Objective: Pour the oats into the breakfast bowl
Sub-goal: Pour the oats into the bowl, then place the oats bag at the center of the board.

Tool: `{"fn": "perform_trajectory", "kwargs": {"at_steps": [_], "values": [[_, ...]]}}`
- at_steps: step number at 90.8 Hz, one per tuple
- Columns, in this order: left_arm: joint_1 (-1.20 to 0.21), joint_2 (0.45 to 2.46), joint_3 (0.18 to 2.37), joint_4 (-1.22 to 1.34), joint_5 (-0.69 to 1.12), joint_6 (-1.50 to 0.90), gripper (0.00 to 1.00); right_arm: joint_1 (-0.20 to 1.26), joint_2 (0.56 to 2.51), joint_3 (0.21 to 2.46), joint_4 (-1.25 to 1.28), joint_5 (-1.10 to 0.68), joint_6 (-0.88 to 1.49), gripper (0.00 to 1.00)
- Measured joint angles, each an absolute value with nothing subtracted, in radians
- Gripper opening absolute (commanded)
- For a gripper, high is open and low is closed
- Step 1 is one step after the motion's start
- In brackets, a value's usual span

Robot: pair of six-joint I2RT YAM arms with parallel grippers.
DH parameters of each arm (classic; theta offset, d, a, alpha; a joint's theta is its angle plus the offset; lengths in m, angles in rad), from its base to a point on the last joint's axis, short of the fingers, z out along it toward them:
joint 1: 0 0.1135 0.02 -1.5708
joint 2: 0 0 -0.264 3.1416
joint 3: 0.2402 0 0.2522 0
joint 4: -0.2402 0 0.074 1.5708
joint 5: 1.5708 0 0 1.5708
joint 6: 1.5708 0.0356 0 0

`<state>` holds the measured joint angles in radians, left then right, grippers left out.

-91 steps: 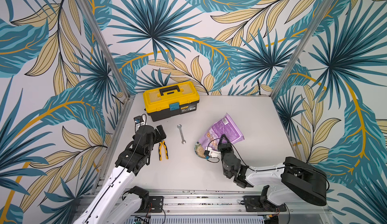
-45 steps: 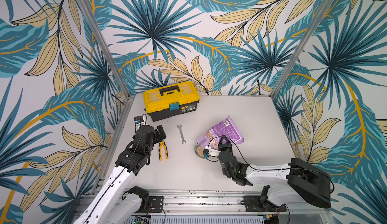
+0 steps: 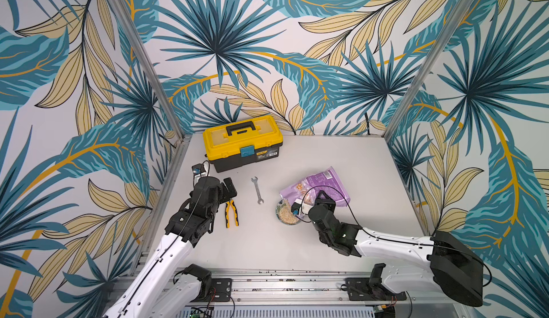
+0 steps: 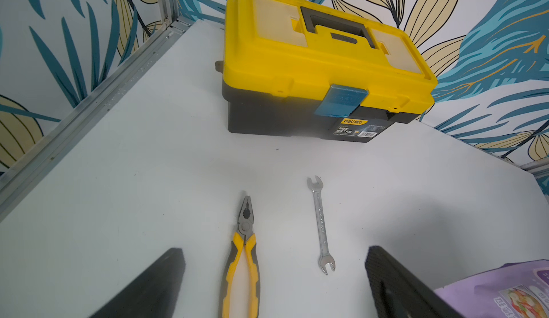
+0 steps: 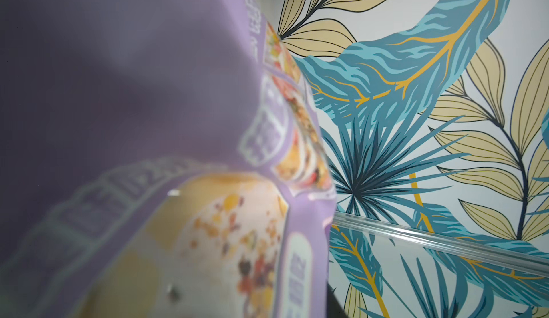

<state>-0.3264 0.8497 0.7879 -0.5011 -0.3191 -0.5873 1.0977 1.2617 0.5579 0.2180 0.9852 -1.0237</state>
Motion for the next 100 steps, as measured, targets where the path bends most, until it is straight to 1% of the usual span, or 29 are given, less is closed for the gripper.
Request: {"fn": "perform_trajectory", "kwargs": {"at_steps": [21,38,49,65,77,92,100], "values": [[-0.326,0.87,0.8,-0.496,-0.278,-0.548,1.0,1.03,1.227,0.597,-0.012,0.852,-0.815,0.0],[-0.326,0.878,0.824,-0.48,-0.229,-0.507,1.0,0.916,1.207,0.655,-0.207,0.612,-0.641,0.0],[-0.326,0.88,0.846,-0.469,-0.19,-0.488,1.0,0.843,1.199,0.689,-0.279,0.463,-0.57,0.0],[-0.326,0.88,0.885,-0.457,-0.133,-0.46,1.0,0.749,1.17,0.704,-0.294,0.299,-0.494,0.0],[-0.326,0.879,0.895,-0.444,-0.084,-0.433,1.0,0.664,1.123,0.7,-0.285,0.143,-0.422,0.0],[-0.326,0.876,0.897,-0.422,-0.022,-0.4,1.0,0.564,1.047,0.621,-0.181,-0.079,-0.297,0.0],[-0.326,0.876,0.897,-0.4,0.023,-0.387,1.0,0.526,1.031,0.546,-0.066,-0.175,-0.215,0.0]]}}
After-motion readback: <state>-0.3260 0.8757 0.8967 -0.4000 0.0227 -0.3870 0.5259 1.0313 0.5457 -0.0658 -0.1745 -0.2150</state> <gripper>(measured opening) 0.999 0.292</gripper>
